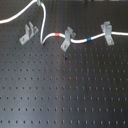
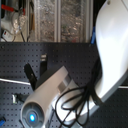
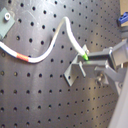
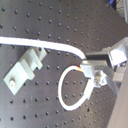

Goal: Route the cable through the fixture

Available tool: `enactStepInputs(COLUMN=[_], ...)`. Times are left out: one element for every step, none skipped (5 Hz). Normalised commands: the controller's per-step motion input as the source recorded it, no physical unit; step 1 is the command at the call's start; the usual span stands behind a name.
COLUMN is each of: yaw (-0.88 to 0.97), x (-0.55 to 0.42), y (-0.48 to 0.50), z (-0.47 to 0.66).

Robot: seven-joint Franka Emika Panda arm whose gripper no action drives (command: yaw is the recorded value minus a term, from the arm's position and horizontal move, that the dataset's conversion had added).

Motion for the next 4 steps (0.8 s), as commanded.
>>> enactStepInputs(yaw=[0.0,0.0,0.06,0.03], x=[-0.298,-0.288,-0.427,-0.38], y=[0.222,0.272,0.397,0.362], z=[0.53,0.53,0.51,0.42])
